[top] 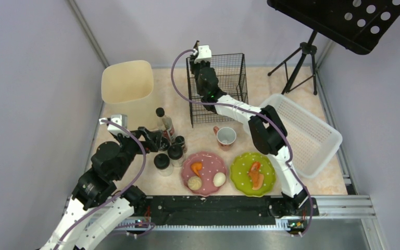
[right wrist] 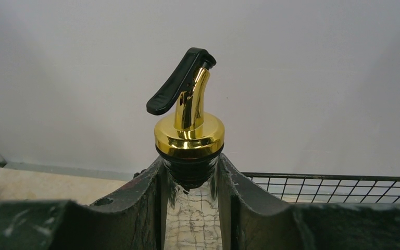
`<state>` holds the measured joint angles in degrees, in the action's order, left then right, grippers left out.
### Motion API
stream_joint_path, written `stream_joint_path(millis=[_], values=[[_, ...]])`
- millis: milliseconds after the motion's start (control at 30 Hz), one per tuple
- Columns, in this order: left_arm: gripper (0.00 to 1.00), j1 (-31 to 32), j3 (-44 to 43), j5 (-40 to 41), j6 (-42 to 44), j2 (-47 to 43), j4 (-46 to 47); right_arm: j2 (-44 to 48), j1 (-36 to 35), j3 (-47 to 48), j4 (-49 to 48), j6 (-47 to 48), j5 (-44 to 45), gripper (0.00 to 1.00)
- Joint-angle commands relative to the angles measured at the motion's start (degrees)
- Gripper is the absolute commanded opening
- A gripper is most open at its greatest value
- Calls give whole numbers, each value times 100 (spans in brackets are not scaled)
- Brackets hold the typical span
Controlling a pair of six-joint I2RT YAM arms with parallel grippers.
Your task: Clear the kitchen counter
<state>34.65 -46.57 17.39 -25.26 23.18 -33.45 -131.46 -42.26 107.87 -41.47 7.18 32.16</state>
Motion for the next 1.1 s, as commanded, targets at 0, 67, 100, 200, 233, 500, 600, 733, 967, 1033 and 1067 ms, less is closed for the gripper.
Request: stream_joint_path(millis=[0, 67, 100, 200, 233, 500, 600, 733, 967, 1033, 1067], values=[[92, -9, 10, -8, -7, 56, 200, 142, -54, 93, -545, -177, -54, 29], [92, -9, 15, -5, -6, 70, 192, 162, -54, 60, -525, -189, -52, 35], [92, -10, 9, 2, -6, 77, 190, 188, -54, 35, -529, -198, -52, 38], [92, -3, 8, 18, -5, 95, 182, 262, -55, -45, -547, -200, -43, 53], [92, -9, 7, 23, -1, 103, 182, 293, -60, -76, -560, -203, -38, 57], [92, -8, -3, 115, 3, 109, 164, 685, -74, -434, -514, -208, -87, 78], [92, -4, 1, 151, 3, 116, 156, 966, -81, -727, -502, -208, -46, 83], [92, -5, -12, 227, 23, 115, 123, 1458, -94, -1318, -606, -178, 10, 85], [97, -9, -20, 416, 137, -55, 76, 2712, -160, -2789, -478, -428, -22, 87], [97, -11, -20, 501, 150, -95, 70, 3116, -193, -3213, -390, -513, -278, 87], [97, -11, -31, 541, 147, -110, 66, 3305, -218, -3355, -266, -562, -484, 87]])
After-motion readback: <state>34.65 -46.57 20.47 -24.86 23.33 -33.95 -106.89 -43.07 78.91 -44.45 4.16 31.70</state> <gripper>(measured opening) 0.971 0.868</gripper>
